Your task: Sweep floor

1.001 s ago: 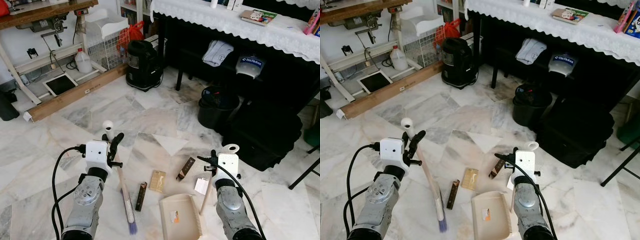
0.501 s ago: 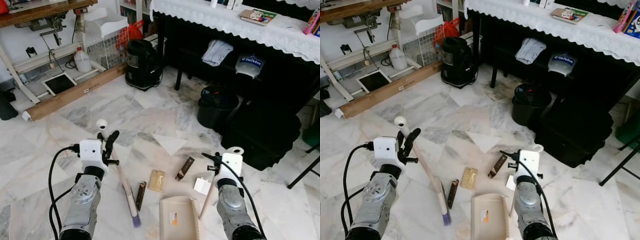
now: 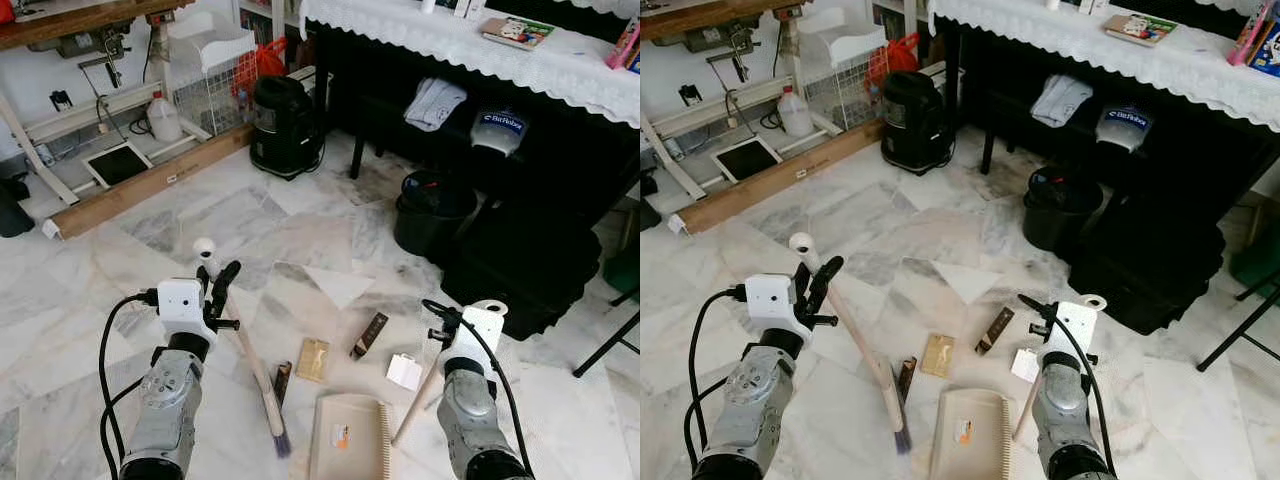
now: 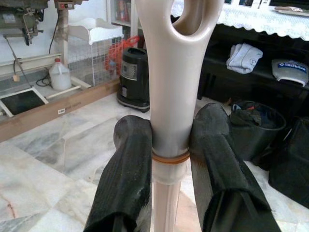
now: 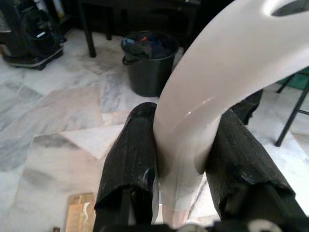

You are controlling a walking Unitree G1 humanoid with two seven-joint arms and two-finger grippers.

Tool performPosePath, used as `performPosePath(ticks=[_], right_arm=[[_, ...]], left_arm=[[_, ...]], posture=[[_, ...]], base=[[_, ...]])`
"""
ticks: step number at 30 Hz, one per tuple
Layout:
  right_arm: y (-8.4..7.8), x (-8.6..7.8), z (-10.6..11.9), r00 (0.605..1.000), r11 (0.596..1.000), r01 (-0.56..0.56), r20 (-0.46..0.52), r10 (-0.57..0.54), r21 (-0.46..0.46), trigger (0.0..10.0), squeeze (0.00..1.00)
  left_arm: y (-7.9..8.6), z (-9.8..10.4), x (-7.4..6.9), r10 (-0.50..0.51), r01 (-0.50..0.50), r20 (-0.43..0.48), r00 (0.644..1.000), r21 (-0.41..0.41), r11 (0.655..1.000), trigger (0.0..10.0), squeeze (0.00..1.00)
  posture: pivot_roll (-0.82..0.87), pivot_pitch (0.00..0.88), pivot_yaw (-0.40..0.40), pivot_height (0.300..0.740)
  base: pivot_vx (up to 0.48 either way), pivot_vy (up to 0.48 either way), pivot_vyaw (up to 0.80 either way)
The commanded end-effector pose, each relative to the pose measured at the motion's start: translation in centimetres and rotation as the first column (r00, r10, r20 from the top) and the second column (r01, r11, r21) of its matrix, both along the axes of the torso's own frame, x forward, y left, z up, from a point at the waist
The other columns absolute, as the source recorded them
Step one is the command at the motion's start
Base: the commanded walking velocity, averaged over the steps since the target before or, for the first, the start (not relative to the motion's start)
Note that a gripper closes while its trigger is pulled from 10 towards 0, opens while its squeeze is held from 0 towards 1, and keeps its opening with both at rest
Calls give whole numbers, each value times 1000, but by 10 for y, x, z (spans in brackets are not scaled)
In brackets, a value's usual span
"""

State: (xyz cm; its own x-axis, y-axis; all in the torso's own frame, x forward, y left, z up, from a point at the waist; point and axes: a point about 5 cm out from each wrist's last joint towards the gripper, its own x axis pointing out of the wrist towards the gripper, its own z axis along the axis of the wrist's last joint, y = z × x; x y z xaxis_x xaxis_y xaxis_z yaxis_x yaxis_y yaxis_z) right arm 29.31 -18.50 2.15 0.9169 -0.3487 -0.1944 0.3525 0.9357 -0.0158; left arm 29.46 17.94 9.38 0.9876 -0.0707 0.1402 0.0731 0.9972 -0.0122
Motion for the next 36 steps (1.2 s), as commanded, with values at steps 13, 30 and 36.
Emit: performPosePath(ticks=[13,30,36], right_arm=[[-13,7,14,995,997,60,77,-56,-43,10000,0],[0,8,13,993,996,38,108,-47,81,10000,0],[3,7,10,995,996,28,88,-36,86,10000,0]], left_arm=[[3,8,5,14,-17,48,999,59,998,10000,0],[-4,-19,18,-122,118,-136,983,-34,992,10000,0],[-5,-22,14,-237,224,-185,954,-87,971,10000,0]], posture=[[72,76,-72,740],[59,80,-47,740],[68,88,-49,740]], base=[[0,0,0],[0,0,0],[0,0,0]])
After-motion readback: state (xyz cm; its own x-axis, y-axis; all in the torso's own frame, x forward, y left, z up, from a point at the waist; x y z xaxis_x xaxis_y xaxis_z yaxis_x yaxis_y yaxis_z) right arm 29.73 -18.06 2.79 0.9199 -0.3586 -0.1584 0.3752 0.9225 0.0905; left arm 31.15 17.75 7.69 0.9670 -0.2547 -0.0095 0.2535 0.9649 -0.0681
